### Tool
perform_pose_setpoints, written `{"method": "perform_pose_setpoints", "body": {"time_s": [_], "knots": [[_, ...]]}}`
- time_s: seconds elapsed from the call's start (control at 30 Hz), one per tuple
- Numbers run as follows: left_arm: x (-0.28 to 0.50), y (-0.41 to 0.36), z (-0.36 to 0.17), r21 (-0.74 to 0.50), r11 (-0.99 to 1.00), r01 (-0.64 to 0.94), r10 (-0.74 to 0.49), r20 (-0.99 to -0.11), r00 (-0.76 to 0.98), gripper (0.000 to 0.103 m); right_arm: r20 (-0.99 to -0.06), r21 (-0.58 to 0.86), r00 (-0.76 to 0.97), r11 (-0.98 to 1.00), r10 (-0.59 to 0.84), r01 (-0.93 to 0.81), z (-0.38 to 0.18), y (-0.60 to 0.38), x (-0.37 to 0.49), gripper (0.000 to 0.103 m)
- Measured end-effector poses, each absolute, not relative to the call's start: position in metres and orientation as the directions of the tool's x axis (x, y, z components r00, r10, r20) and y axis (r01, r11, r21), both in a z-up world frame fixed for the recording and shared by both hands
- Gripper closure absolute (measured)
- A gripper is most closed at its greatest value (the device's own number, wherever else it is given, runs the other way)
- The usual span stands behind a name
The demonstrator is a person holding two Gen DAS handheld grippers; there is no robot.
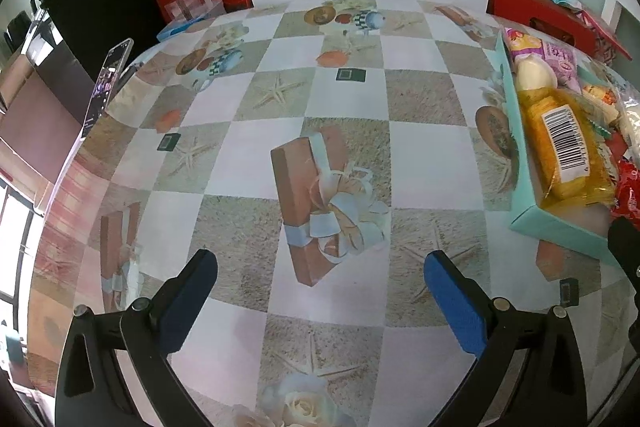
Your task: Organize snacks
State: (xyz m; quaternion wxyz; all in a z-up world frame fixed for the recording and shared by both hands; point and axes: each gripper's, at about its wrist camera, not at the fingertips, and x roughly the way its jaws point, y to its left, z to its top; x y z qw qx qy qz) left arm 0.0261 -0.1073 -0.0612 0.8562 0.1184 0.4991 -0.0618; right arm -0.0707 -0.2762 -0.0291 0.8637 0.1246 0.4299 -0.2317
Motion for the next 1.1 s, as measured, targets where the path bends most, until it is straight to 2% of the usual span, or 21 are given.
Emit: {"method": "perform_pose_setpoints", "body": {"time_s": [1.1], "knots": [[0.034, -0.096, -0.067, 0.114, 0.98, 0.163, 0.025, -0.884, 0.467, 0.0, -0.812, 0.007, 0.509, 0.868, -0.284, 0.496, -0.035, -0.272, -0.066, 0.0]]}}
